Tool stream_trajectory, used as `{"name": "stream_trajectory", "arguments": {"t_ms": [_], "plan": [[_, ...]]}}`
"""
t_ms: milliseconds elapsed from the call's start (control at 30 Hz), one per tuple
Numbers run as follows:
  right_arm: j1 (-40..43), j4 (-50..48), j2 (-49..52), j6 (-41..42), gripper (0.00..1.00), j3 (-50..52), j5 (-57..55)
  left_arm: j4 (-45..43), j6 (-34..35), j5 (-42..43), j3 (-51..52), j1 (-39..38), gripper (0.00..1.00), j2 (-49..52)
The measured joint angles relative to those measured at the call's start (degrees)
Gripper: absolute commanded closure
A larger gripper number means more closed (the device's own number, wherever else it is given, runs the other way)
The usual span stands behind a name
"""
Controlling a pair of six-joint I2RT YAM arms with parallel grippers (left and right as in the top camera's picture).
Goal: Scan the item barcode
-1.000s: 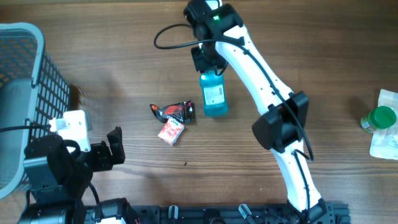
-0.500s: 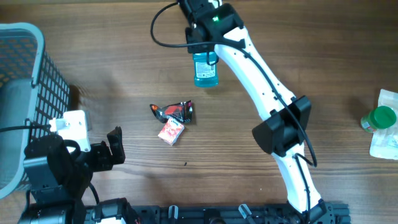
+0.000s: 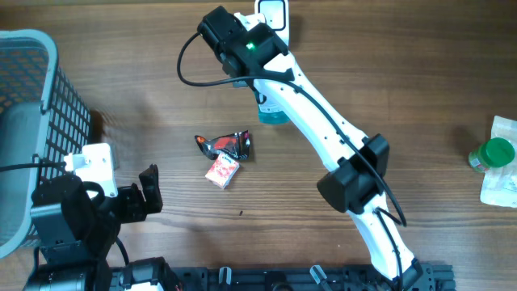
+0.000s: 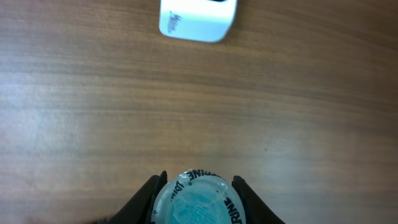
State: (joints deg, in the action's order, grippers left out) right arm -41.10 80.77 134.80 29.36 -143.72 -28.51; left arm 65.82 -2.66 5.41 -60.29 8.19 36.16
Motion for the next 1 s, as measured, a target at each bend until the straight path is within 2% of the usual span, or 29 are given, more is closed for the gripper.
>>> {"name": "stream_trajectory", "arguments": {"t_ms": [100, 267, 433, 533, 633, 800, 1000], "plan": [[-1.20, 3.26, -4.85, 0.35, 0.95, 0.11, -0.09, 0.00, -0.02, 0.00, -0.02, 0.00, 0.00, 0.00], [-3.61, 11.47, -19.34, 2.99, 0.96, 0.09, -0.52, 0.00, -0.02, 0.00, 0.00, 0.00, 0.00, 0.00], [-3.32, 10.62, -23.61, 8.48, 0.95, 0.24, -6.64, -0.02, 0.00, 0.00, 0.00, 0.00, 0.00, 0.00], [-3.32, 1.09, -23.41, 10.54, 0.95, 4.07, -8.81, 0.00, -0.02, 0.00, 0.00, 0.00, 0.00, 0.00], [-3.32, -7.26, -23.23, 11.63, 0.95, 13.53, -8.98, 0.00, -0.02, 0.00, 0.00, 0.00, 0.00, 0.00], [-3.32, -21.16, -21.90, 12.13, 0.85, 32.87, -7.87, 0.02, 0.00, 0.00, -0.02, 0.00, 0.00, 0.00], [-3.04, -37.46, -21.51, 11.32, 0.78, 45.18, -5.33, 0.00, -0.02, 0.00, 0.00, 0.00, 0.00, 0.00]]}}
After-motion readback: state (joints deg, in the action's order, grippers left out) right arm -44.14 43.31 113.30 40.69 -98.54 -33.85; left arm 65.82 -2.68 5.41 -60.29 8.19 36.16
